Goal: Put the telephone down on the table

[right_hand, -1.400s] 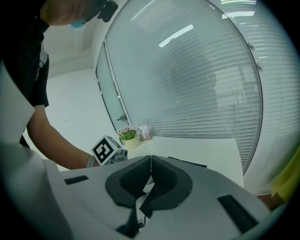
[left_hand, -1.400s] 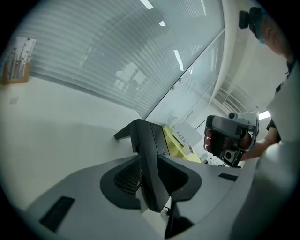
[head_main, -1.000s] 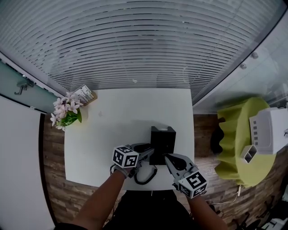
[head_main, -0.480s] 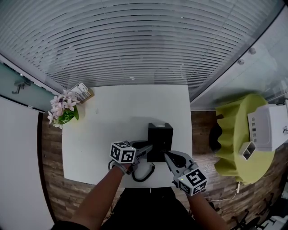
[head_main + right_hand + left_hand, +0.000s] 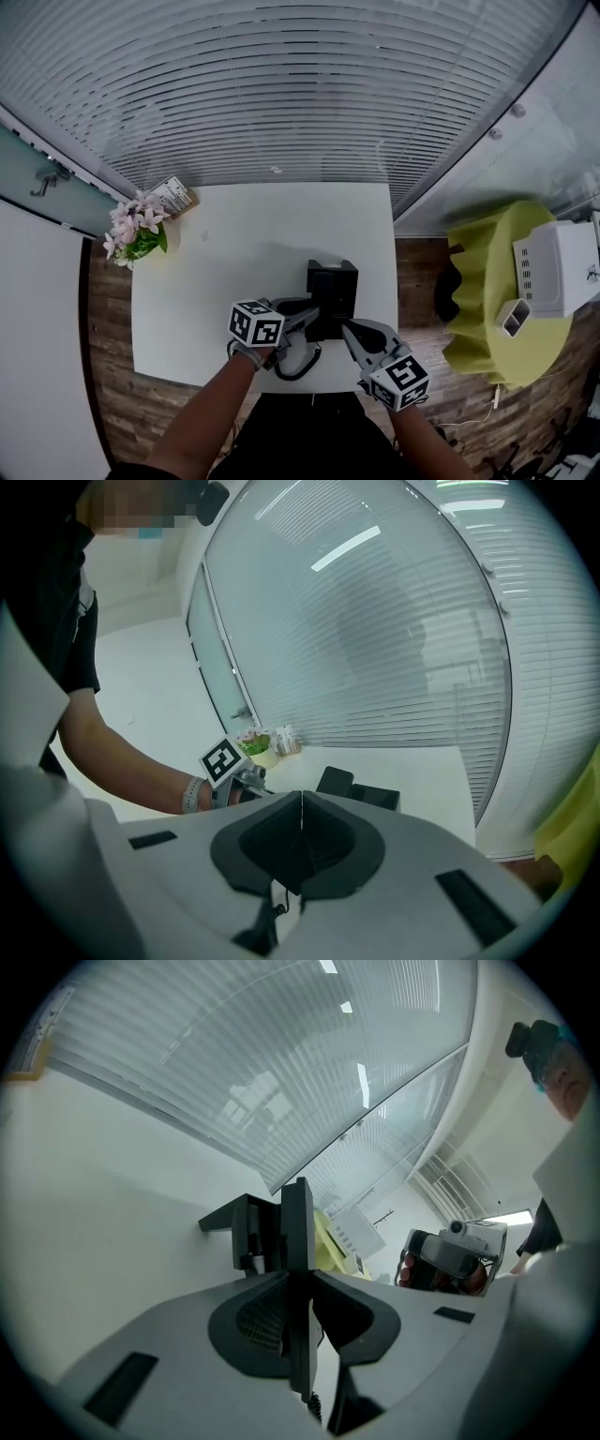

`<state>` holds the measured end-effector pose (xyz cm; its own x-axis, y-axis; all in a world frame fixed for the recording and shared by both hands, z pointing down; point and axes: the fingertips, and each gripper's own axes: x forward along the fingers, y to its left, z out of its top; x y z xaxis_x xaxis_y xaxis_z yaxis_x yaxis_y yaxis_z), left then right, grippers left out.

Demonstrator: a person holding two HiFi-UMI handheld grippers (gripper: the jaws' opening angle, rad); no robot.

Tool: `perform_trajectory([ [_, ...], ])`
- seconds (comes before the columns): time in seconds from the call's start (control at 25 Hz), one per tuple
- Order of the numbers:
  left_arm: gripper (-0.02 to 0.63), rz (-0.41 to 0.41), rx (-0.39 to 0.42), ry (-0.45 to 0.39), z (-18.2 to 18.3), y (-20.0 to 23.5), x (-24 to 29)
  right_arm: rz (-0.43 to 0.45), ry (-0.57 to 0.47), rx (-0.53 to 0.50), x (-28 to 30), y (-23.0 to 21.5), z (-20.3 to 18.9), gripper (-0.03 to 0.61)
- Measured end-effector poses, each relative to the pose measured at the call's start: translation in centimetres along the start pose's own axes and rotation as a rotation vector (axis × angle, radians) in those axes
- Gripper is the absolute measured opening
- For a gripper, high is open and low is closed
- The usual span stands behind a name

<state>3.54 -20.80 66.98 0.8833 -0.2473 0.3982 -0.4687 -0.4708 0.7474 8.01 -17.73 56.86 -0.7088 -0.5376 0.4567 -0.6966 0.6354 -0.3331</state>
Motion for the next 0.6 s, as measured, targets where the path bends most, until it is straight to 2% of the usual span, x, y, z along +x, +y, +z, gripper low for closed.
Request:
perform_trajectory([
  [0.28,0.078,0.006,0.023,-0.023,0.9,-1.7,-1.0,0.016,-0.024,-0.008,-1.2,0.5,0.5,0.023],
  [0.6,0.078,0.036,0.004,-0.036,0.2,-3.4,-3.0,0.063,-0.037,-0.022,-2.5,1.9,1.3,0.022],
])
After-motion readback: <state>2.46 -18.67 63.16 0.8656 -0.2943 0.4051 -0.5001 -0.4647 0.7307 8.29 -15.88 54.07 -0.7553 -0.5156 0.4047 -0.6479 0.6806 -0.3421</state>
